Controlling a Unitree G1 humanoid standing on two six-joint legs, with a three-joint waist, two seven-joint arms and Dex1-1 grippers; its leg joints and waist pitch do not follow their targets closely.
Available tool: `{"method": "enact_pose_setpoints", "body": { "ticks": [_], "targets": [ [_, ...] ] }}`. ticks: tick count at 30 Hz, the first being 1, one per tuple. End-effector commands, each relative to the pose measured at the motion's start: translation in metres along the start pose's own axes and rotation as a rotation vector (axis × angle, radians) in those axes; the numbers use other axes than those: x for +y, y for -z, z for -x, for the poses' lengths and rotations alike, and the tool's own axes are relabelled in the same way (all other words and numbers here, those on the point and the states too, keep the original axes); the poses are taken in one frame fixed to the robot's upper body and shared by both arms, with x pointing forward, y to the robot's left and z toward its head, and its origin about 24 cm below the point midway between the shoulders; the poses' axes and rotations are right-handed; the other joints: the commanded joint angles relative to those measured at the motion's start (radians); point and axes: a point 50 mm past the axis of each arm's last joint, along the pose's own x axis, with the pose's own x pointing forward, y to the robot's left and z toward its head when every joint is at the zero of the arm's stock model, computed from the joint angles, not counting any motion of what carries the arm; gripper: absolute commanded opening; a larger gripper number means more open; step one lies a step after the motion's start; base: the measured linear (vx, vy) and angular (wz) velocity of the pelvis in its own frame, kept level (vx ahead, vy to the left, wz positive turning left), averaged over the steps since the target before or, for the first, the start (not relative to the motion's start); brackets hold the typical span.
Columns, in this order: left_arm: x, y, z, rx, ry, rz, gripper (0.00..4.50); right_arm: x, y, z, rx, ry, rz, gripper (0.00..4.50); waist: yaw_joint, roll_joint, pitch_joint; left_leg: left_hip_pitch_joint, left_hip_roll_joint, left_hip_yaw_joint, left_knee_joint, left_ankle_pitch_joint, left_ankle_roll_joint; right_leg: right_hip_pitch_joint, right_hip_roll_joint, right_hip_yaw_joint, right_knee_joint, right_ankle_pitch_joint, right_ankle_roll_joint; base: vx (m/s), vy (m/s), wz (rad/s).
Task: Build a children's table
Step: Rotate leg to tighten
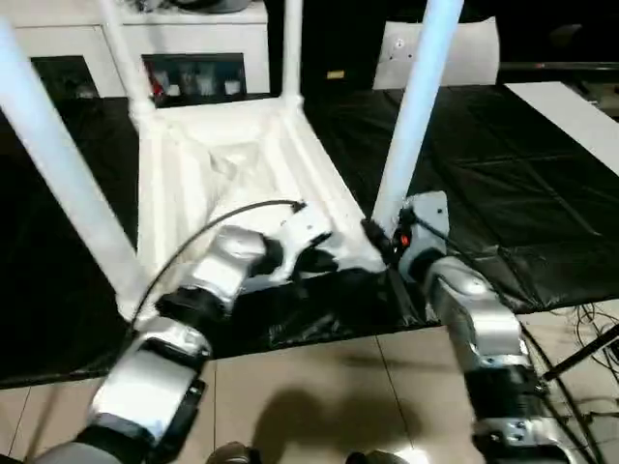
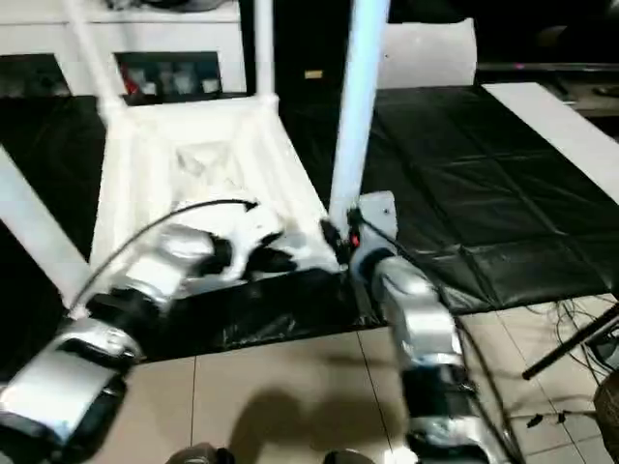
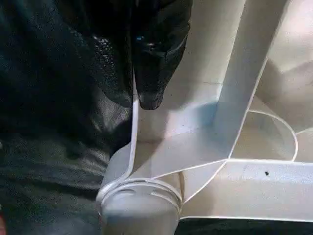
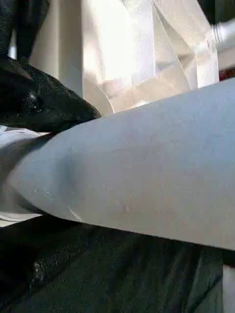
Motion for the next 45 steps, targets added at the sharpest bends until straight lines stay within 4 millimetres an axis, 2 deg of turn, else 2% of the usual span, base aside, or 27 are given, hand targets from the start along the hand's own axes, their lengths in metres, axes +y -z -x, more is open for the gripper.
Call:
{"method": "enact_pose_setpoints", "body": {
  "ticks": [1,2,3,4,5,10,11,12,13,15,16,17,18,20,21,23,28,30,31,34,35,40,45],
  "targets": [
    [-0.013,-0.04,-0.017,-0.143,0.007,-0.067,0.0,0.061,0.006,-0.012,0.023,-0.28,-0.073,2.51,-0.003,-0.003,-0.071,0.023,0.06,-0.046,-0.087,-0.377,-0.016,0.029,-0.078,0.049,-0.095,-0.493,-0.113,0.0,0.0,0.0],
    [-0.013,-0.038,-0.015,-0.135,0.023,-0.08,0.0,0.058,0.006,-0.01,0.018,-0.281,-0.072,2.75,-0.002,-0.003,-0.071,0.023,0.061,-0.044,-0.089,-0.366,-0.016,0.028,-0.075,0.052,-0.088,-0.434,-0.131,0.0,0.0,0.0],
    [-0.012,-0.036,-0.013,-0.127,0.037,-0.091,0.0,0.055,0.006,-0.009,0.016,-0.279,-0.069,2.75,-0.002,-0.002,-0.072,0.025,0.061,-0.041,-0.088,-0.363,-0.015,0.026,-0.074,0.054,-0.086,-0.408,-0.142,0.0,0.0,0.0],
    [-0.011,-0.034,-0.011,-0.116,0.047,-0.099,0.0,0.052,0.006,-0.008,0.012,-0.274,-0.065,2.95,-0.001,-0.003,-0.073,0.025,0.06,-0.038,-0.087,-0.351,-0.011,0.027,-0.074,0.058,-0.08,-0.365,-0.161,0.0,0.0,0.0],
    [-0.009,-0.03,-0.006,-0.097,0.054,-0.115,0.0,0.046,0.005,-0.005,0.0,-0.281,-0.048,2.95,0.001,-0.004,-0.075,0.019,0.059,-0.036,-0.086,-0.327,-0.003,0.033,-0.076,0.059,-0.075,-0.328,-0.173,0.0,0.0,0.0],
    [-0.004,-0.02,0.006,-0.071,0.103,-0.149,0.0,0.029,0.003,0.003,-0.013,-0.318,0.007,3.27,0.005,-0.006,-0.079,0.012,0.056,-0.029,-0.076,-0.247,0.039,0.042,-0.078,0.059,-0.067,-0.258,-0.199,0.0,0.0,0.0],
    [-0.003,-0.014,0.013,-0.062,0.145,-0.174,0.0,0.019,0.003,0.007,-0.01,-0.347,0.061,3.53,0.005,-0.006,-0.08,0.013,0.056,-0.027,-0.074,-0.234,0.043,0.041,-0.078,0.058,-0.065,-0.254,-0.203,0.0,0.0,0.0],
    [-0.003,-0.014,0.013,-0.062,0.145,-0.174,0.0,0.019,0.003,0.007,-0.01,-0.347,0.061,3.58,0.007,-0.006,-0.08,0.012,0.056,-0.027,-0.073,-0.23,0.046,0.042,-0.077,0.057,-0.066,-0.254,-0.204,0.0,0.0,0.0],
    [-0.001,-0.009,0.02,-0.052,0.195,-0.189,0.0,0.008,0.001,0.013,-0.007,-0.39,0.118,3.63,0.007,-0.007,-0.082,0.011,0.057,-0.027,-0.072,-0.214,0.052,0.045,-0.077,0.057,-0.062,-0.234,-0.208,0.0,0.0,0.0],
    [-0.002,-0.006,0.025,-0.05,0.237,-0.219,0.0,0.002,-0.002,0.016,-0.008,-0.425,0.142,3.74,0.009,-0.005,-0.083,0.012,0.058,-0.025,-0.07,-0.202,0.063,0.044,-0.075,0.057,-0.059,-0.207,-0.219,0.0,0.0,0.0],
    [-0.001,-0.004,0.028,-0.038,0.258,-0.229,0.0,0.0,-0.003,0.018,-0.01,-0.454,0.155,3.97,0.011,-0.005,-0.084,0.013,0.06,-0.024,-0.069,-0.19,0.068,0.044,-0.073,0.057,-0.054,-0.177,-0.233,0.0,0.0,0.0],
    [-0.001,-0.001,0.031,-0.017,0.281,-0.235,0.0,-0.002,-0.005,0.021,-0.008,-0.491,0.175,4.02,0.015,0.001,-0.085,0.016,0.063,-0.024,-0.069,-0.188,0.071,0.04,-0.072,0.056,-0.051,-0.163,-0.242,0.0,0.0,0.0],
    [0.0,0.001,0.032,-0.007,0.291,-0.237,0.0,-0.003,-0.005,0.022,-0.004,-0.508,0.186,4.02,0.017,0.0,-0.084,0.019,0.065,-0.023,-0.069,-0.19,0.071,0.039,-0.071,0.056,-0.051,-0.159,-0.247,0.0,0.0,0.0],
    [0.001,0.004,0.04,0.005,0.346,-0.261,0.0,-0.01,-0.008,0.03,0.017,-0.617,0.224,4.02,0.034,0.002,-0.084,0.022,0.07,-0.022,-0.07,-0.198,0.06,0.039,-0.071,0.055,-0.047,-0.163,-0.255,0.0,0.0,0.0],
    [0.001,0.004,0.04,0.005,0.346,-0.261,0.0,-0.01,-0.008,0.03,0.017,-0.617,0.224,4.02,0.037,0.002,-0.084,0.023,0.07,-0.021,-0.071,-0.207,0.057,0.038,-0.071,0.055,-0.048,-0.17,-0.255,0.0,0.0,0.0],
    [0.003,0.006,0.048,0.031,0.407,-0.299,0.0,-0.014,-0.008,0.035,0.044,-0.694,0.253,4.02,0.045,0.001,-0.083,0.022,0.071,-0.021,-0.072,-0.232,0.043,0.039,-0.073,0.056,-0.048,-0.191,-0.249,0.0,0.0,0.0],
    [0.004,0.009,0.056,0.076,0.487,-0.332,0.0,-0.017,-0.007,0.041,0.09,-0.816,0.285,4.02,0.055,-0.002,-0.082,0.024,0.069,-0.021,-0.071,-0.262,0.026,0.037,-0.081,0.057,-0.056,-0.271,-0.233,0.0,0.0,0.0],
    [0.004,0.009,0.06,0.098,0.534,-0.35,0.0,-0.018,-0.006,0.043,0.127,-0.886,0.286,4.02,0.057,-0.005,-0.082,0.022,0.071,-0.021,-0.071,-0.25,0.028,0.038,-0.08,0.057,-0.055,-0.265,-0.234,0.0,0.0,0.0],
    [0.004,0.009,0.06,0.104,0.544,-0.355,0.0,-0.018,-0.006,0.044,0.135,-0.899,0.29,3.75,0.058,-0.004,-0.083,0.021,0.071,-0.022,-0.07,-0.25,0.031,0.038,-0.079,0.056,-0.054,-0.264,-0.236,0.0,0.0,0.0],
    [0.004,0.009,0.062,0.116,0.575,-0.369,0.0,-0.018,-0.005,0.045,0.156,-0.934,0.3,3.62,0.062,-0.005,-0.085,0.021,0.072,-0.022,-0.07,-0.229,0.034,0.038,-0.078,0.056,-0.047,-0.228,-0.245,0.0,0.0,0.0],
    [0.004,0.009,0.062,0.119,0.581,-0.37,0.0,-0.018,-0.005,0.045,0.159,-0.94,0.303,3.44,0.063,-0.005,-0.086,0.021,0.071,-0.021,-0.068,-0.224,0.036,0.038,-0.079,0.056,-0.046,-0.22,-0.249,0.0,0.0,0.0],
    [0.002,0.01,0.063,0.131,0.615,-0.384,0.0,-0.018,-0.004,0.043,0.166,-0.966,0.315,3.13,0.068,-0.004,-0.084,0.02,0.071,-0.022,-0.068,-0.233,0.033,0.037,-0.08,0.056,-0.048,-0.241,-0.248,0.0,0.0,0.0],
    [0.001,0.01,0.061,0.133,0.627,-0.395,0.0,-0.015,-0.005,0.041,0.164,-1.0,0.312,2.62,0.07,-0.005,-0.085,0.021,0.071,-0.022,-0.068,-0.233,0.032,0.037,-0.079,0.056,-0.047,-0.24,-0.247,0.0,0.0,0.0]
  ]
}}
